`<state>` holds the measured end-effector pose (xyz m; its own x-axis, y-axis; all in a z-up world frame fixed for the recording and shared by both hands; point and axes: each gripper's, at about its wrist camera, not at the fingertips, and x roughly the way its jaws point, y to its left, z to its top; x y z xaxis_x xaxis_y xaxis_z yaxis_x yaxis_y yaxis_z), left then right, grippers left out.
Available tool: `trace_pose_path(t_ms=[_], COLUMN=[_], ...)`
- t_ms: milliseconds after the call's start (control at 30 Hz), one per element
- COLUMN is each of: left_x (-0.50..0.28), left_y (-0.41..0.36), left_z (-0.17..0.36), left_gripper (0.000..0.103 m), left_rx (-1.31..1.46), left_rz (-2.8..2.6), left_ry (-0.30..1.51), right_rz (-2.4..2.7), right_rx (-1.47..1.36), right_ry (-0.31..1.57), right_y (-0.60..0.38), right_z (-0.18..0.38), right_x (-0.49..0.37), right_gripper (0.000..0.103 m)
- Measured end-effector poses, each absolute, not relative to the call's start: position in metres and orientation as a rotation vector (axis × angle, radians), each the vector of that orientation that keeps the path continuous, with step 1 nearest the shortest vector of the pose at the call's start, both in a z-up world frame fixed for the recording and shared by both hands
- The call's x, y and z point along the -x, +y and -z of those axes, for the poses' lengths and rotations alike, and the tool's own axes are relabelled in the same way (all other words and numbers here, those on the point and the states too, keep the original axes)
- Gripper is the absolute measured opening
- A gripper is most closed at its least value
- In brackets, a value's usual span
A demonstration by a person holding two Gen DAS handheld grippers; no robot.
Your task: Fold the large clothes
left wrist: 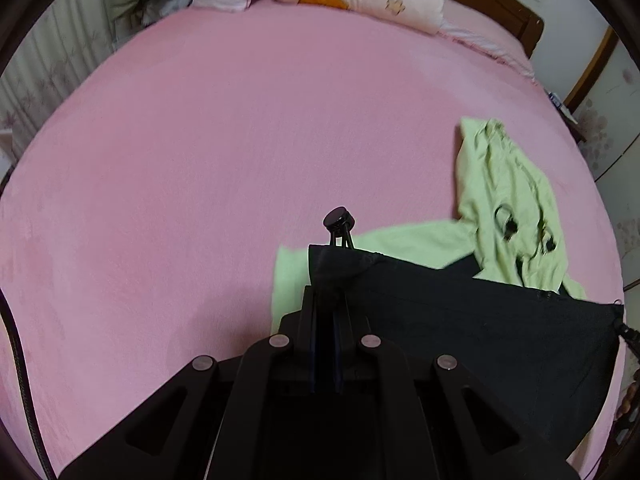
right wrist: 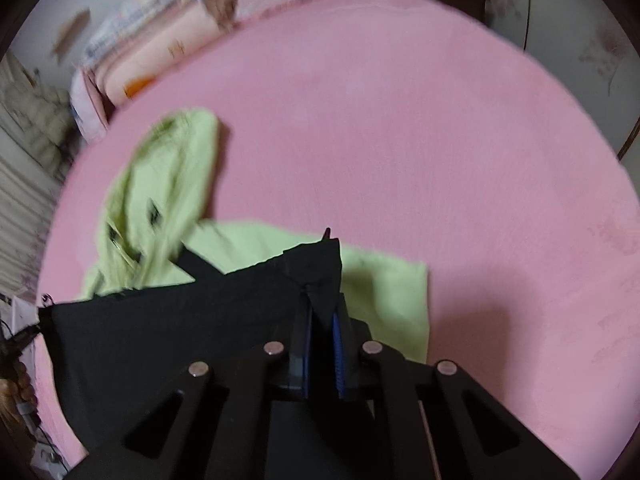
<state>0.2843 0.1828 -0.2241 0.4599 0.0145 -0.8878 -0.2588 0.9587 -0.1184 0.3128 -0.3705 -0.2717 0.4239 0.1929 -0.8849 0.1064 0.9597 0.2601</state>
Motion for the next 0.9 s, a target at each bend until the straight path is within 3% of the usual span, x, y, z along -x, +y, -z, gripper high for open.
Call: trace_pose_path(t_ms=[167,367,533,667,733,800,900], left_x=[-0.320,-0.356,-0.356,-0.349,-0.339,-0.329,-0.335], left_y=[0.174,0.163,0.149,0.153,0.149,0.134,0.097], left_z=[0.234,0.289,0.308,0.287,0.263,0.239,0.233], left_gripper=[0.004,0.004,0.009,0.044,0.051,0.060,0.066], left_rx=[0.226,0.147,0.080,0.103,0.103,0.119,0.122], left_rz=[-0.211,-0.275,-0.295,-0.315,-0.334,-0.301,-0.249], left_ry=[1.067,1.129,1.134,1.131,1.051,0.958,0.931], right_rz=[-0.008,0.086,0.144,0.226,0.237,0.204,0.037], right_rx=[-0.304,-0.262,-0.201,-0.120,-0.105,-0.126,-0.161], right_ry=[1.090,1.159,1.182,1.174,1.073,0.987,0.935], right_y=[-0.374,-0.364,-0.351,-0.345,-0.338,-0.325,-0.281], right_z=[0.266,0.323,0.343,0.320,0.290,0.267,0.251], right_x=[-0.336,-0.366,-0.368,-0.364,-0.352,-0.342,-0.338], right_gripper=[0.008,0.009,0.016,0.022,0.024,0.044,0.049])
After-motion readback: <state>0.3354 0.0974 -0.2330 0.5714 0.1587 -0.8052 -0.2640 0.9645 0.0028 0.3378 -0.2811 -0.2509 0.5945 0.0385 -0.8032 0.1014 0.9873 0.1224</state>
